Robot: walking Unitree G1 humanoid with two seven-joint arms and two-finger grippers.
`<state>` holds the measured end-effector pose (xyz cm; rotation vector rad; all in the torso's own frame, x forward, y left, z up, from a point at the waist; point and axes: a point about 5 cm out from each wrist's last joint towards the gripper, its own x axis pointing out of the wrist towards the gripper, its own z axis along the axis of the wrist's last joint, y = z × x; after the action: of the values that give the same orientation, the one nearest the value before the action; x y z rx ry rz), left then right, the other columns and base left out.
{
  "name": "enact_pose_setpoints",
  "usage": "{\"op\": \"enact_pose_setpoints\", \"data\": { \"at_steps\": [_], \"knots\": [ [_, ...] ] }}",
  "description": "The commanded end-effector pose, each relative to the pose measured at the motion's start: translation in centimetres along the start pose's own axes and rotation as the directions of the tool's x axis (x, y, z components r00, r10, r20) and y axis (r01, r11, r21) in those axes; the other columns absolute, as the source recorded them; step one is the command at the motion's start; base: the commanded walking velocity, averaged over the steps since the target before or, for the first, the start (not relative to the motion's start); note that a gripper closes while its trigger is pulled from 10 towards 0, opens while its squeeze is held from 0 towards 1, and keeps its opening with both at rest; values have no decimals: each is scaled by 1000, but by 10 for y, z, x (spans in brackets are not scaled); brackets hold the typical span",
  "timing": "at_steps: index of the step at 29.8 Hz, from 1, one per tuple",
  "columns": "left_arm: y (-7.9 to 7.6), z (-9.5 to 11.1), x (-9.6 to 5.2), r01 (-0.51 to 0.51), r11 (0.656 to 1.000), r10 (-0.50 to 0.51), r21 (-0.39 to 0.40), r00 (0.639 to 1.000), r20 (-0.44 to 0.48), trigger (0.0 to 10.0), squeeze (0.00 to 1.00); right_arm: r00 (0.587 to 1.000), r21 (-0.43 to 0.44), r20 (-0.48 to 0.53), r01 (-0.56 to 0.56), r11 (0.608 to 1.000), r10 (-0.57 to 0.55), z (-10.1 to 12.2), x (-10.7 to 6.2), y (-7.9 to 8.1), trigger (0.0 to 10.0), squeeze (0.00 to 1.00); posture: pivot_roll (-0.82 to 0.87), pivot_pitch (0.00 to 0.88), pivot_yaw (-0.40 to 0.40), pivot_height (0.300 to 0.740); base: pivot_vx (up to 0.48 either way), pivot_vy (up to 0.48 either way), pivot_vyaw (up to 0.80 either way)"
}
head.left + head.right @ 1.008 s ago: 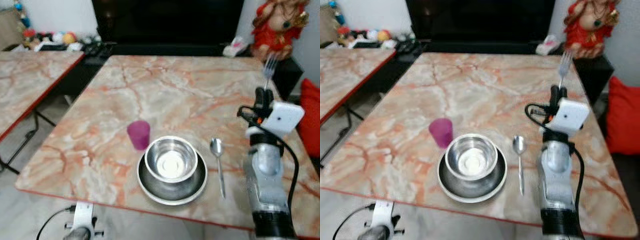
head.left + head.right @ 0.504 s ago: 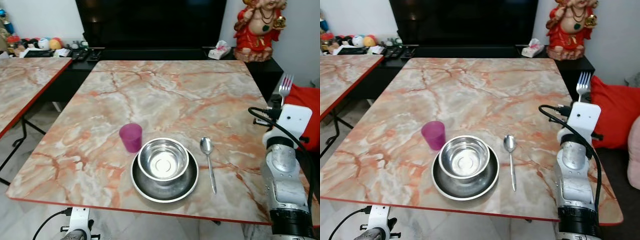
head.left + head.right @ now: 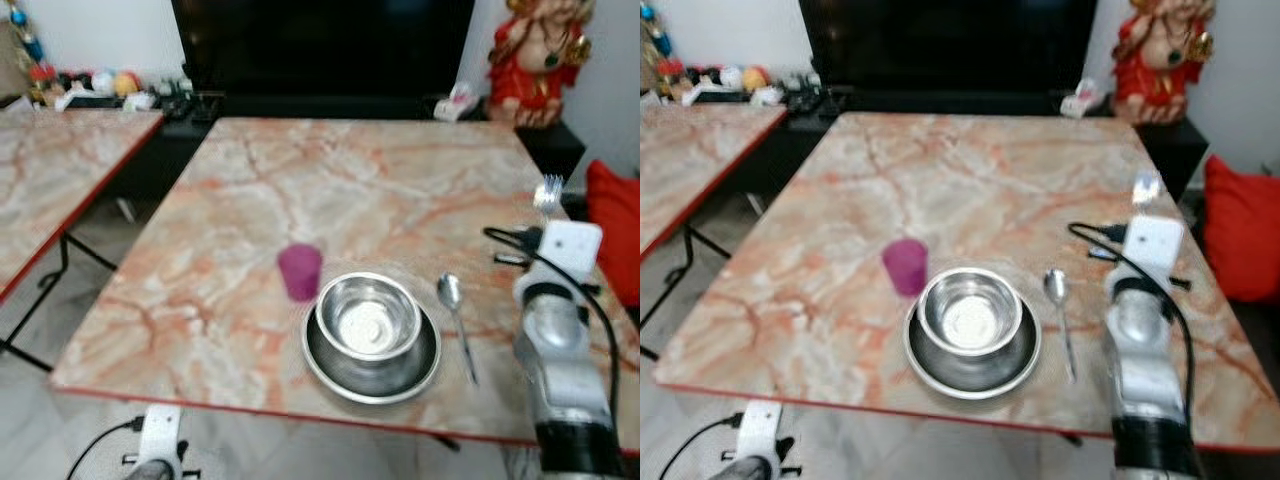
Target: Setting the table
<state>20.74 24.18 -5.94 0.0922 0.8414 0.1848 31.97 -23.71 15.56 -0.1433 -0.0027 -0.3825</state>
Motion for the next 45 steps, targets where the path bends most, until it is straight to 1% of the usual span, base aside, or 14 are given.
{"op": "enact_pose_setpoints", "data": {
  "at_steps": [1,7,11,14,15,17,20,21,22,26,27,31,38,45],
  "knots": [
    [-7,-5,-1,13,1000,-13,-5,1000,-23,10000,0,1000,0,0,19,1000,-19,3,1,-7,10000,0,30,0,60,740,0,0,0],
    [-7,-5,-1,15,1000,-15,-12,1000,-19,10000,0,1000,-19,-17,11,1000,-11,2,8,-10,10000,0,31,0,58,740,0,0,0],
    [-9,-5,0,19,1000,-20,-14,1000,-18,10000,0,999,-46,-43,6,999,-8,0,15,-18,10000,0,29,0,58,740,0,0,0],
    [-10,-5,0,21,1000,-21,-15,1000,-18,10000,0,997,-70,-79,-16,997,10,-2,22,-24,10000,0,28,0,57,740,0,0,0],
    [-10,-5,0,21,1000,-21,-15,1000,-18,10000,0,993,-75,-103,-57,996,49,-4,25,-25,10000,0,28,0,55,740,0,0,0],
    [-10,-5,0,20,1000,-20,-17,1000,-18,10000,0,985,-75,-141,-115,991,104,-9,29,-24,10000,0,30,0,53,740,0,0,0],
    [-10,-5,0,19,1000,-19,-16,1000,-18,10000,0,976,-63,-165,-152,986,140,-13,29,-21,10000,0,30,0,53,740,0,0,0],
    [-10,-5,0,18,1000,-18,-16,1000,-18,10000,0,970,-56,-178,-176,983,164,-15,29,-20,10000,0,30,0,53,740,0,0,0],
    [-10,-5,0,16,1000,-16,-17,1000,-18,10000,0,955,-40,-218,-217,975,203,-21,30,-17,10000,0,26,0,51,740,0,0,0],
    [-10,-6,-1,14,1000,-15,-17,1000,-20,10000,0,935,5,-256,-254,967,247,-29,31,-14,10000,0,22,0,49,740,0,0,0],
    [-10,-6,-1,14,1000,-15,-17,1000,-21,10000,0,924,3,-276,-273,962,263,-33,32,-14,10000,0,21,0,47,740,0,0,0],
    [-10,-7,-1,16,1000,-16,-18,1000,-21,10000,0,913,0,-307,-284,959,271,-41,32,-14,10000,0,24,0,42,740,0,0,0],
    [-11,-8,-1,18,1000,-18,-16,1000,-22,10000,0,909,-50,-326,-293,955,262,-47,37,-14,10000,0,25,0,36,740,0,0,0],
    [-11,-8,-1,17,1000,-17,-12,1000,-20,10000,0,902,-31,-340,-295,955,268,-61,32,-7,10000,0,31,0,33,740,0,0,0]
  ]
}}
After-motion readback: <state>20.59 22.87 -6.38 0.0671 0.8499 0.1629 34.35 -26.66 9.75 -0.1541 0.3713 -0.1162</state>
